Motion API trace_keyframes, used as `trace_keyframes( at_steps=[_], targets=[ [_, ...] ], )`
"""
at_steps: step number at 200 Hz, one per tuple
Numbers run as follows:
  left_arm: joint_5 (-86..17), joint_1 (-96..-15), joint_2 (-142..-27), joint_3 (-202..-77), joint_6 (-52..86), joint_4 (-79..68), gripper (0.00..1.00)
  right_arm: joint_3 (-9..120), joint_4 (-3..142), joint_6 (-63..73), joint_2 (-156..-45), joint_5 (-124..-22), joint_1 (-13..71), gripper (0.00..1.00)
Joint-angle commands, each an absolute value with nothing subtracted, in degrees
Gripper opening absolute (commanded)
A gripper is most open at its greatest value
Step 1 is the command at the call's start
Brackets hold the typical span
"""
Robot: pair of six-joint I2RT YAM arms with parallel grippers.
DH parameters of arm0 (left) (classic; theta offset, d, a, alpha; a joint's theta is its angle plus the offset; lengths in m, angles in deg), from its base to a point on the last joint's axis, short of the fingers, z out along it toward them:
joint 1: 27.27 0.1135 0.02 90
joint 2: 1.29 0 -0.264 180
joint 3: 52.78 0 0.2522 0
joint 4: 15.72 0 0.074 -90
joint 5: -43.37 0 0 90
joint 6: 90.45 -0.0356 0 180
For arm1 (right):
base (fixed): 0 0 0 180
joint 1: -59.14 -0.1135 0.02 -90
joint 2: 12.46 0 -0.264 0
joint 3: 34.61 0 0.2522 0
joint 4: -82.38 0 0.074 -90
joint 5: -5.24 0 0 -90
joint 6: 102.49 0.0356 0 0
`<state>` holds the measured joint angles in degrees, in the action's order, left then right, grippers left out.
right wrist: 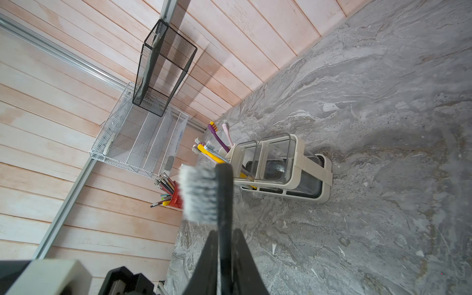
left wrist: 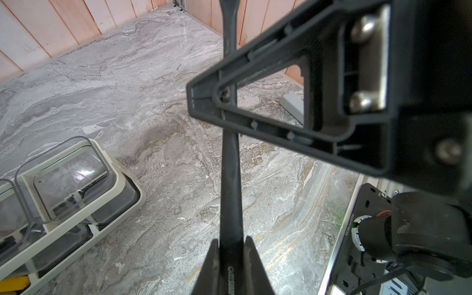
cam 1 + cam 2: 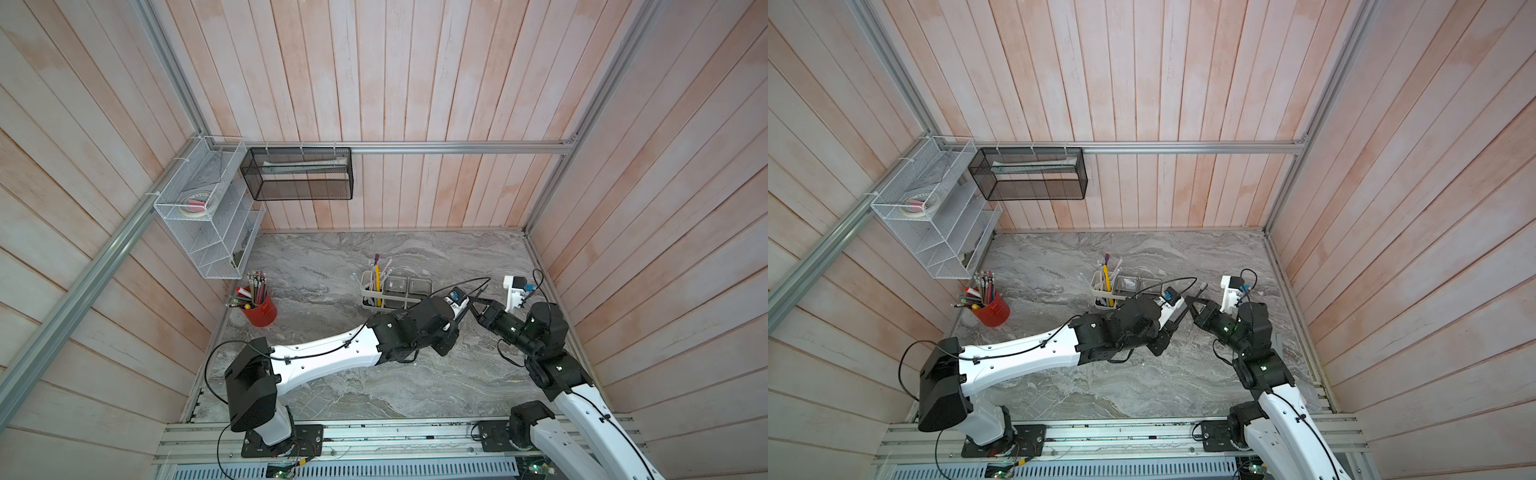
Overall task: Place the toothbrush into the toothbrush holder
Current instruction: Pick up the toothbrush from the center of the board, then place the toothbrush in the toothbrush holder.
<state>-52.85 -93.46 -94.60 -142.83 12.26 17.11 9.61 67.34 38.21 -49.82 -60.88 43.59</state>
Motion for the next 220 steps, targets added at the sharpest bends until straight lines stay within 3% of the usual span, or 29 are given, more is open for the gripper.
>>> trace_keyframes(
  at_steps=[1,8,28,50,99,105,129,167,220],
  targets=[
    [-52.4,-93.8,-93.5,-143.6,12.5,16.2,0.0,10.5,68.2,38.0,-49.2,-60.6,43.7,0.07],
    [-52.6,-93.8,-93.6,-143.7,12.5,16.3,0.0,10.7,67.9,37.9,-49.1,-60.8,43.7,0.05],
    [-53.5,-93.8,-93.2,-143.8,12.2,16.5,0.15,11.2,67.2,37.4,-49.0,-61.0,43.7,0.0],
    [-55.0,-93.8,-92.0,-144.0,11.5,16.8,0.42,12.1,66.3,36.3,-49.2,-61.7,43.7,0.0],
    [-62.5,-93.7,-84.3,-143.5,10.2,20.3,0.84,16.7,66.6,31.3,-54.7,-63.5,43.7,0.0],
    [-63.8,-93.6,-82.7,-142.8,10.6,20.7,0.99,17.2,67.5,30.7,-56.1,-63.6,43.6,0.0],
    [-68.0,-92.9,-75.1,-139.2,13.0,21.8,1.0,20.8,70.9,27.6,-62.9,-65.0,40.8,0.0],
    [-70.9,-86.0,-61.5,-133.1,20.4,26.3,1.0,32.4,73.8,17.0,-76.5,-81.1,26.4,0.0],
    [-72.3,-77.9,-50.3,-127.5,25.0,32.6,1.0,51.8,78.4,9.2,-99.2,-84.3,21.2,0.0]
  ],
)
